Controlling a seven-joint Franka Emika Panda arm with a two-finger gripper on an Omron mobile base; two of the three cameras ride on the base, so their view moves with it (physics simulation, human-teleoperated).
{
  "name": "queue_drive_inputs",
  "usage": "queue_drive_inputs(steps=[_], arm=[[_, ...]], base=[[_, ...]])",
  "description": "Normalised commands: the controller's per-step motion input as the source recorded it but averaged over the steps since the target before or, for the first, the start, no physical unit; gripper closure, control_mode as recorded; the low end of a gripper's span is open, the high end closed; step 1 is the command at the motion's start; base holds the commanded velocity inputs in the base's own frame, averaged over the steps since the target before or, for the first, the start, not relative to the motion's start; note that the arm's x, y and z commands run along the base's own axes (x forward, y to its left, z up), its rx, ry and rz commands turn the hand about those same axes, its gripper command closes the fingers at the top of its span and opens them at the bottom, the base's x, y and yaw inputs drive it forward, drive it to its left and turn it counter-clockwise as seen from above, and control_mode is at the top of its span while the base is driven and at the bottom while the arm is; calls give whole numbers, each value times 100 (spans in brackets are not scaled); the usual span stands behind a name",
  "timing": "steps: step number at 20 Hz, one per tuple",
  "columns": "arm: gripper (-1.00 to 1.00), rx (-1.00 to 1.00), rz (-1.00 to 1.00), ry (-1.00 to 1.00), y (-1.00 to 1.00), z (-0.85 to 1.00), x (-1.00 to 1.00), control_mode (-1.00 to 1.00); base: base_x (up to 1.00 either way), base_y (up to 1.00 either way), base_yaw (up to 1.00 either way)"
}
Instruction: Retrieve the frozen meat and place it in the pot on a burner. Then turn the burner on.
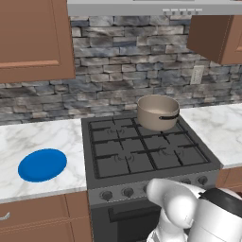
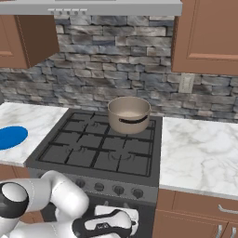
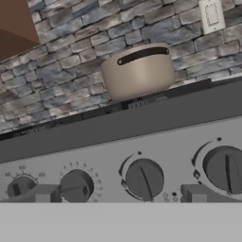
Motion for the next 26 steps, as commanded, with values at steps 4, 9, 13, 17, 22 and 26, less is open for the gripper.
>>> queue_drive_inputs(steps=[4, 9, 13, 17, 22, 26], arm=[[-100, 0, 0, 0, 7, 0, 34, -100], [-100, 0, 0, 0, 11, -2, 19, -100], [-100, 0, 0, 0, 0, -2, 17, -100], [-100, 0, 0, -1, 0, -17, 11, -100], [-100, 0, -1, -1, 0, -17, 0, -100], [-100, 4, -6, 0, -8, -1, 0, -100]], base=[[0, 0, 0], [0, 0, 0], [0, 0, 0], [0, 0, 0], [0, 0, 0], [0, 0, 0]])
